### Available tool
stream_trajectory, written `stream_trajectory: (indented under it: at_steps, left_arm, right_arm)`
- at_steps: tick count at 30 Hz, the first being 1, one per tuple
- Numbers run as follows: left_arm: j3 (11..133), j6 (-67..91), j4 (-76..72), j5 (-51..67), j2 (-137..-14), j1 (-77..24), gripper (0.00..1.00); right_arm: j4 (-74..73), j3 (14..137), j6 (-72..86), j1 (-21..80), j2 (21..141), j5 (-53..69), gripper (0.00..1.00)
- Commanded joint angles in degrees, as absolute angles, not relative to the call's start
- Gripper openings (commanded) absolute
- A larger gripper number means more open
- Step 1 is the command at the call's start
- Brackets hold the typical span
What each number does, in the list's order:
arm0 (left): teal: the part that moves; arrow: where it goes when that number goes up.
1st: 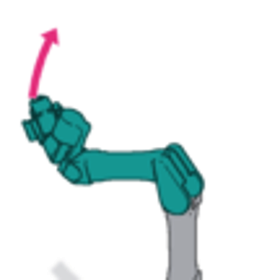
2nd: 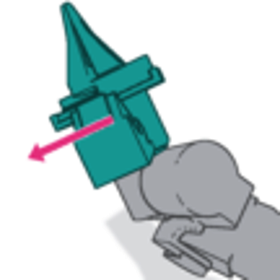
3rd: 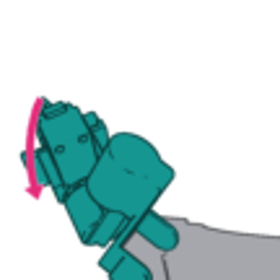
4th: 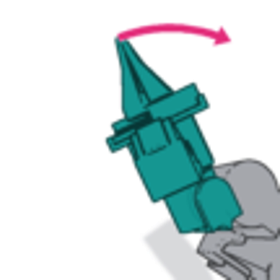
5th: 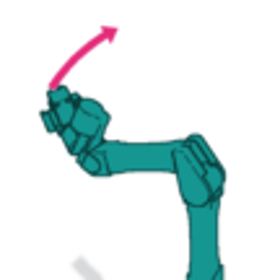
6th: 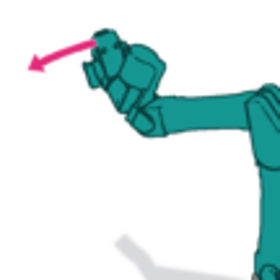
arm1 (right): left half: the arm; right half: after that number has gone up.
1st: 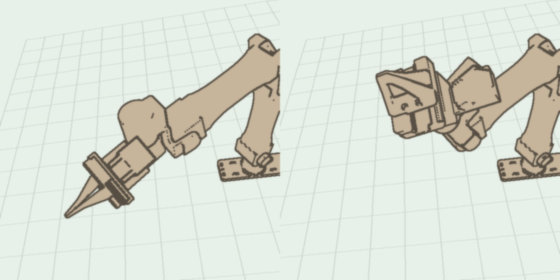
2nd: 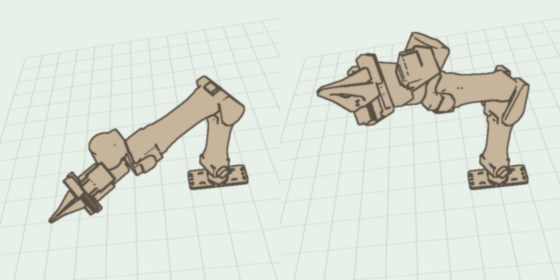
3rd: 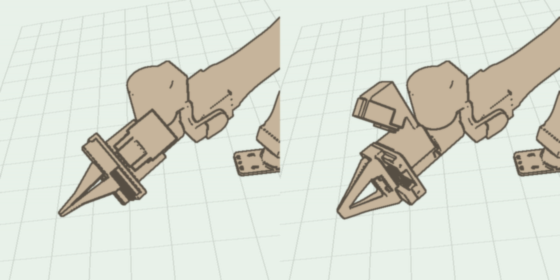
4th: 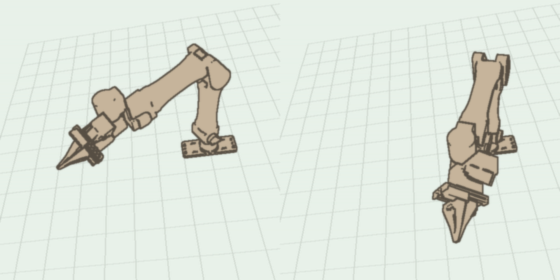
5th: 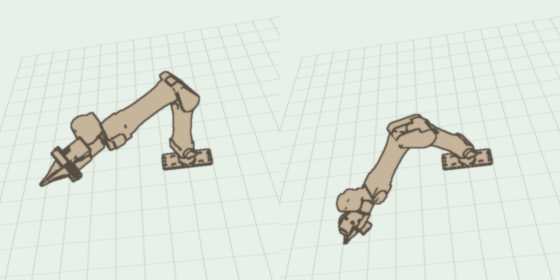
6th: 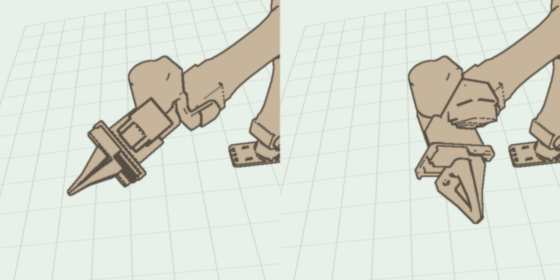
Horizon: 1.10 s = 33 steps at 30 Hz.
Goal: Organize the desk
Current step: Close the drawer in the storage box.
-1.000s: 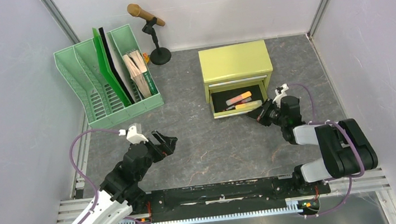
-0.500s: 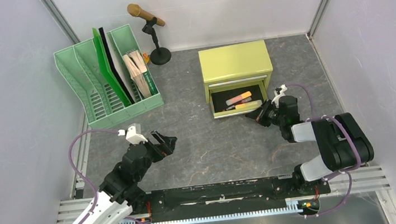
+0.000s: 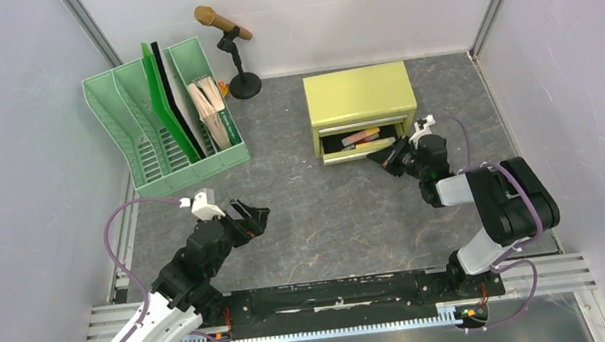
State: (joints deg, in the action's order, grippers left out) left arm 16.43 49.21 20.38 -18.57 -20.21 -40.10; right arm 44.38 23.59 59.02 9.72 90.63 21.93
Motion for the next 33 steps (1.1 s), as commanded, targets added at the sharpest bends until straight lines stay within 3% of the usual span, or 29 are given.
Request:
stream_trajectory:
  at_steps: [1, 11, 25, 33]
  left_arm:
    - [15.61, 50.7, 17.27, -19.9, -20.99, -39.92, 1.0]
    - [15.28, 51.24, 17.31, -19.25, -21.13, -39.9, 1.0]
    - [15.03, 50.72, 17.9, -19.52, -20.44, -39.9, 1.0]
    - [15.38, 50.01, 17.25, -19.6, -19.75, -39.9, 1.0]
  right_arm:
    - [51.15, 27.66, 60.7, 9.92, 91.84, 18.51, 0.02]
    - [53.43, 29.79, 60.34, 9.93, 93.2, 16.55, 0.01]
    - [45.69, 22.31, 56.62, 10.02, 78.72, 19.3, 0.01]
    - [59.57, 12.97, 69.72, 9.98, 83.0, 20.16, 0.0]
